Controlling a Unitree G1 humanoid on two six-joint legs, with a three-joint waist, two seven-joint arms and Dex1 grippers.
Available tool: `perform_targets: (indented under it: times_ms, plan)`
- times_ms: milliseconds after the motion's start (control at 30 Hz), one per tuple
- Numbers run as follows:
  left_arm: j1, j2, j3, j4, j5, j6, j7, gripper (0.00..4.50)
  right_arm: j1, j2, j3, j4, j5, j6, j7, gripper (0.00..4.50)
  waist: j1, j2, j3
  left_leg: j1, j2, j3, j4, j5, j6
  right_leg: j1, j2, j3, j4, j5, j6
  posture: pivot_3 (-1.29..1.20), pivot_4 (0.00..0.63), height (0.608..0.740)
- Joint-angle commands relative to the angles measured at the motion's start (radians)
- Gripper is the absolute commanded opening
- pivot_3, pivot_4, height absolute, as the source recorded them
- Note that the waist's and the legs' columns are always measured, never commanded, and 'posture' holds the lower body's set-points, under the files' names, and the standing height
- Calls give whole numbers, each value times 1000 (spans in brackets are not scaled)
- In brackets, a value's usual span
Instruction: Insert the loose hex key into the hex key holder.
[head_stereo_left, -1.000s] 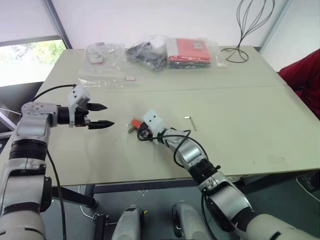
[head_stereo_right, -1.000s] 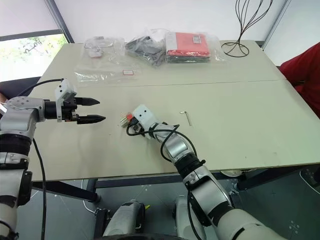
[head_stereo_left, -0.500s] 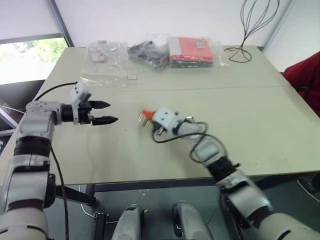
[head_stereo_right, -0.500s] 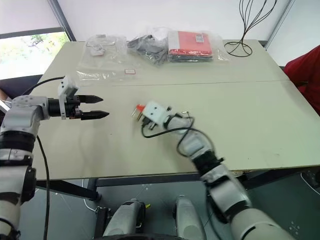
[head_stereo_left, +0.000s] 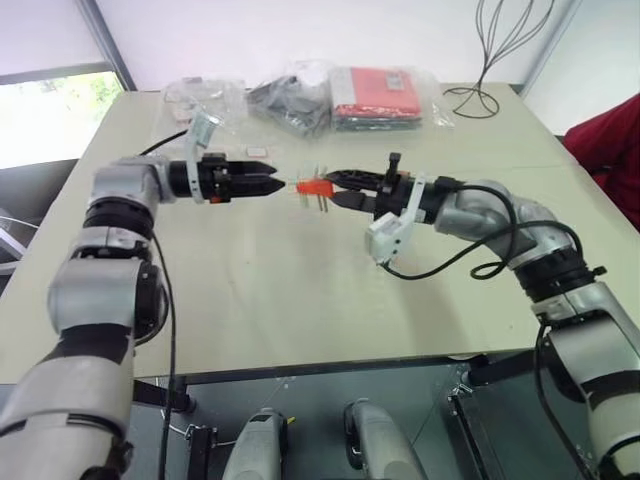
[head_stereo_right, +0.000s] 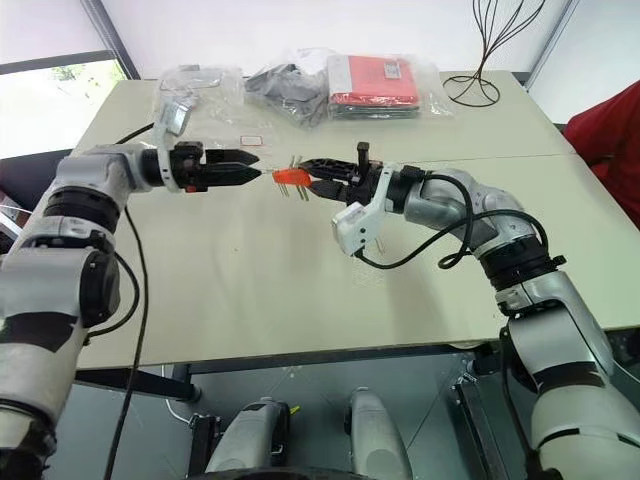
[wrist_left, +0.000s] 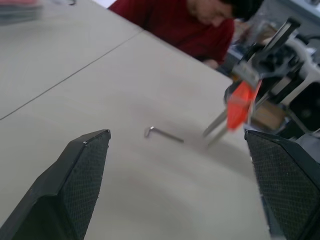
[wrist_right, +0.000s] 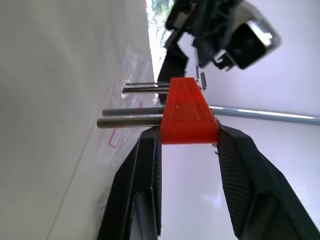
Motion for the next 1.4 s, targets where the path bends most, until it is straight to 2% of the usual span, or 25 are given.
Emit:
perform_targets:
  times_ms: [33,167,333,433,1067,1167,1333,1400]
  plan:
    - [-53,-30,16,-10,-10,-3,-30,4500,-33,-11,-32,18,-26,-32,-58,1003,1,0,0,0,0,0,0,0,0,0,0,0,0,0,0,0,150,740]
    - [-54,-63,3,-30,-7,-40,-30,4500,-24,-8,-43,27,-8,-10,-52,1003,-3,0,0,0,0,0,1,0,0,0,0,1,0,0,0,0,150,740]
    - [-30,-102,11,-48,17,-180,4,4500,-18,36,-66,45,133,72,39,1003,-2,0,0,1,1,0,1,0,0,0,1,1,1,0,0,0,150,740]
    - [-18,-113,9,-57,28,-235,19,4500,-16,44,-74,33,166,97,67,1003,1,0,0,1,1,0,2,0,0,1,0,1,1,0,0,0,150,740]
    - [-39,-146,31,-38,13,-240,53,4500,8,59,-88,-33,200,121,107,1003,2,0,0,0,0,0,2,0,0,1,0,1,2,0,0,0,150,740]
    - [-38,-149,30,-39,15,-244,52,3671,12,60,-90,-42,207,125,113,1003,2,0,0,0,0,0,2,0,0,1,0,1,2,0,0,0,150,740]
    - [-42,-152,35,-41,11,-238,49,1222,17,58,-90,-52,204,124,116,1003,1,0,0,1,0,0,2,0,0,1,0,1,2,0,0,0,150,740]
    - [-42,-152,33,-42,16,-242,46,102,21,58,-91,-56,203,124,119,1003,2,0,0,1,0,0,3,0,0,1,1,1,2,0,0,0,150,740]
